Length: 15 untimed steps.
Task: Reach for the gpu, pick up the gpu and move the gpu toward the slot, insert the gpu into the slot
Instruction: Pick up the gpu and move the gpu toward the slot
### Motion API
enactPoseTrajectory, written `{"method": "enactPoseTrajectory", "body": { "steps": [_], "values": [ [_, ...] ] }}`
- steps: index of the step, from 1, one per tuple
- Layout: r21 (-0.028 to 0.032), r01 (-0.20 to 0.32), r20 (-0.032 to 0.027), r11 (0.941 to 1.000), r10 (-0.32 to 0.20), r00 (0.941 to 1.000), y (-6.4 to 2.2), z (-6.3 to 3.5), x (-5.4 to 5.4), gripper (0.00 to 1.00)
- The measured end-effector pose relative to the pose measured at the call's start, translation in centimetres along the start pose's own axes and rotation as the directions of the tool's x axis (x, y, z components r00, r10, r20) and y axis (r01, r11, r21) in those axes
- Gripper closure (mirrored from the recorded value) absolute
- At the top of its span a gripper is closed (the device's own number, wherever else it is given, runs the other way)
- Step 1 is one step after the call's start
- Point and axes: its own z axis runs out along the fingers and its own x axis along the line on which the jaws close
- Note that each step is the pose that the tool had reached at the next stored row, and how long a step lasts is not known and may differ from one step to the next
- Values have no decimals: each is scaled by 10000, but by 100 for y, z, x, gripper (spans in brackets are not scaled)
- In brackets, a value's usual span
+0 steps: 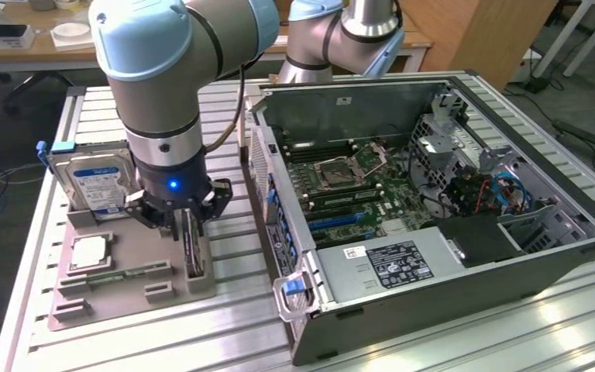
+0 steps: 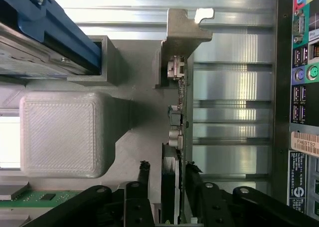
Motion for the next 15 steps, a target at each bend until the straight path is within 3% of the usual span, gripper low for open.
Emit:
{"method": "enactPoseTrajectory", "body": {
  "steps": [3,4,15],
  "values": [
    [0,0,1,10000,0,10000,0,0,0,60],
    [0,0,1,10000,0,10000,0,0,0,67],
    [0,18,0,10000,-18,10000,0,2,-33,67]
  ]
}}
